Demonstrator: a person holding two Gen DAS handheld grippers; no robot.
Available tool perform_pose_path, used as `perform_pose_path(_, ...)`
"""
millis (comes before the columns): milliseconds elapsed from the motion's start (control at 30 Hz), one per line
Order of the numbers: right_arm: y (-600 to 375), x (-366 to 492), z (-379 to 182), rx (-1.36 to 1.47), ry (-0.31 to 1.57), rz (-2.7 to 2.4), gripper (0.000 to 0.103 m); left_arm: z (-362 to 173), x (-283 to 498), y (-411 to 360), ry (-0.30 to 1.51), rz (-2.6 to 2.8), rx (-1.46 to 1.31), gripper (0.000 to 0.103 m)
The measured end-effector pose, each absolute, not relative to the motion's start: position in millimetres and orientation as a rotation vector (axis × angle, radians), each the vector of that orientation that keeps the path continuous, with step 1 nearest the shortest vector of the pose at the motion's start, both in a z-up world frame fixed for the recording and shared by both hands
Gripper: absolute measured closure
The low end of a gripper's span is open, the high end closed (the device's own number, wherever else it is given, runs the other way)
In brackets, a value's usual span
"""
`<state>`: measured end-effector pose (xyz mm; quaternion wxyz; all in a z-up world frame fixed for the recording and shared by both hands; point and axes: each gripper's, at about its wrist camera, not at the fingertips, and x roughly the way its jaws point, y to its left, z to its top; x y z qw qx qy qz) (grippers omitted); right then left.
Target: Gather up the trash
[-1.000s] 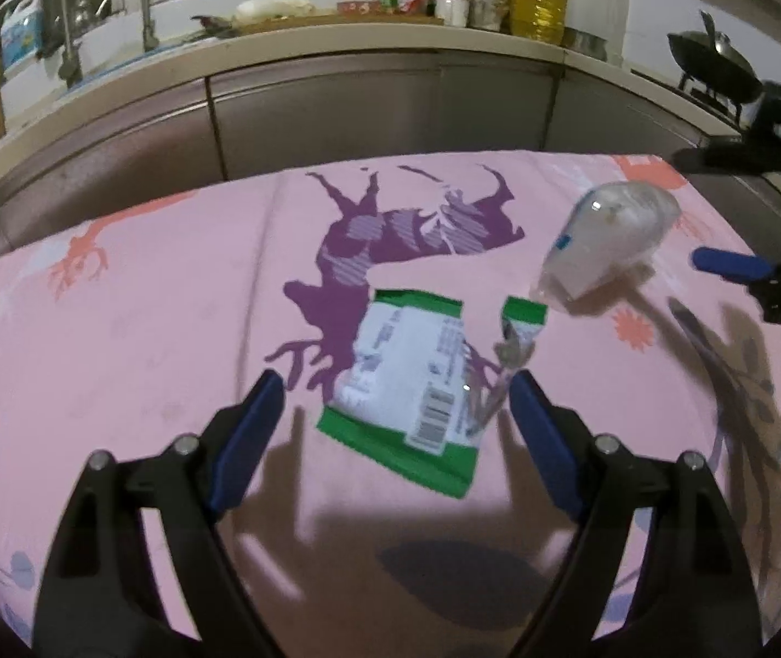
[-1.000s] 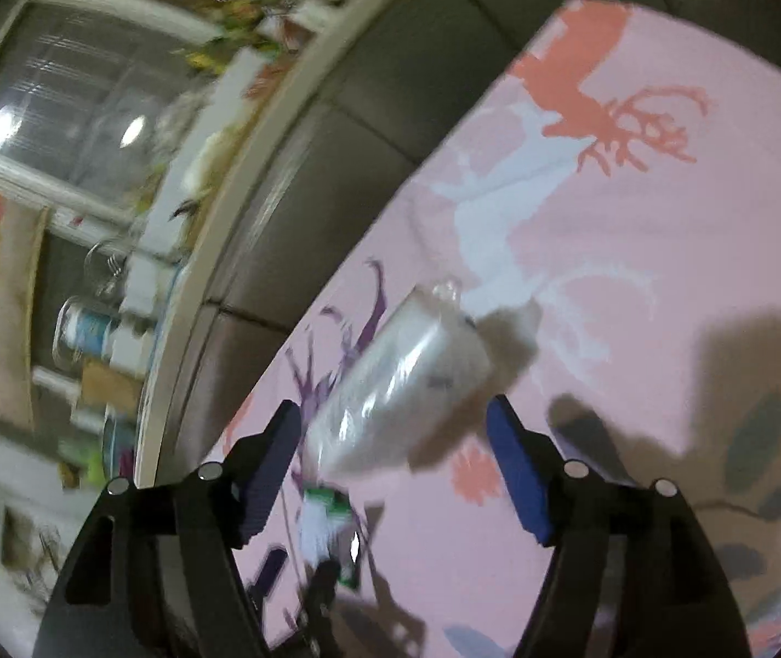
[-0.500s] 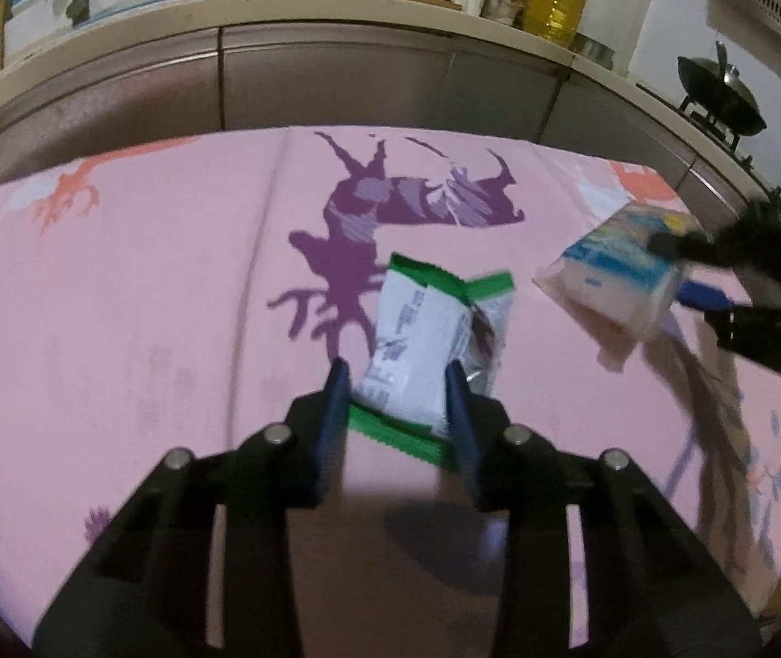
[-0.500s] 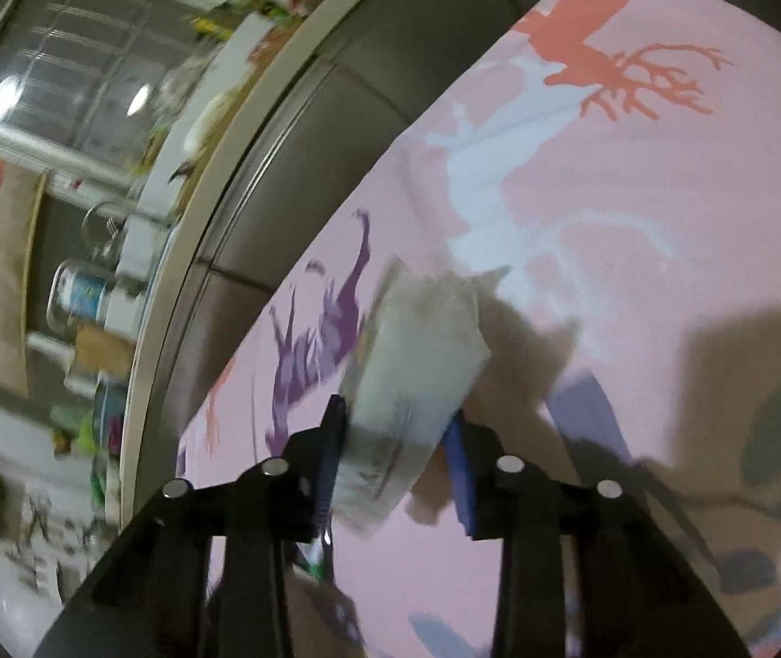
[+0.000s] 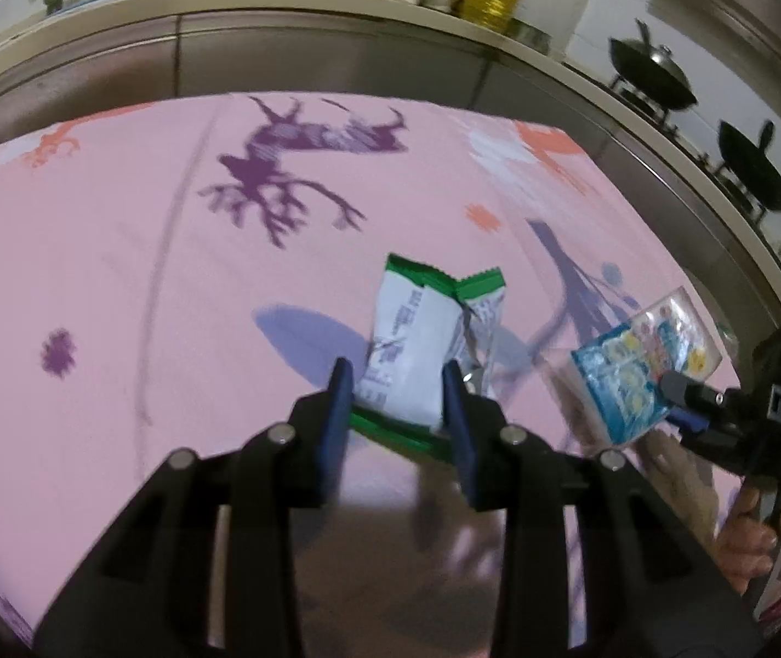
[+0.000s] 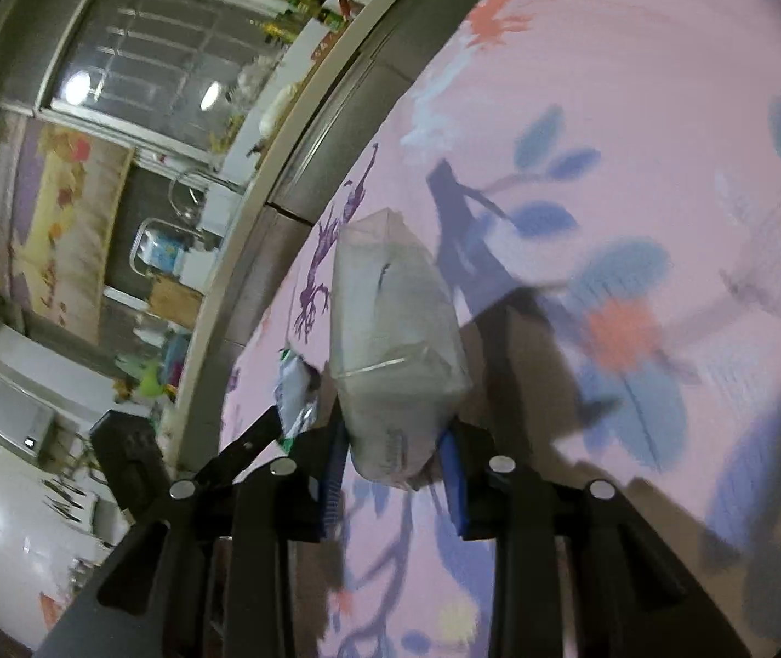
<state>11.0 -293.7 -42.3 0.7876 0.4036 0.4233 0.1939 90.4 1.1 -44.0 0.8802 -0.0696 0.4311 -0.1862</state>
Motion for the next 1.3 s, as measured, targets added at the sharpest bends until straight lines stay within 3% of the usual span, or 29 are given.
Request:
perform_pose_path(433, -309.1, -11.0, -33.0, 0.888, 0.839, 0.415, 0.076, -52.1, 66.7, -55.7, 0.923, -0.412, -0.023, 0.071)
perform_pose_path(1133, -298.0, -18.9, -43.6, 0.827, 0.878, 0.405, 0.075, -46.0, 56.2, -42.6, 0.905, -0.323, -0.002, 0.071)
perform_pose_path(1167, -299.2, -19.7, -42.8, 0.814, 0.869, 0.378, 0.073, -46.8, 56.3, -41.9, 0.907, -0.321, -0.003, 0.071)
perform_pose_path(1300, -299.6, -24.5, -32.6, 0.694, 0.837, 0.24, 0.047, -48.4, 56.7, -39.4, 0.912, -0.312, -0.005, 0.071)
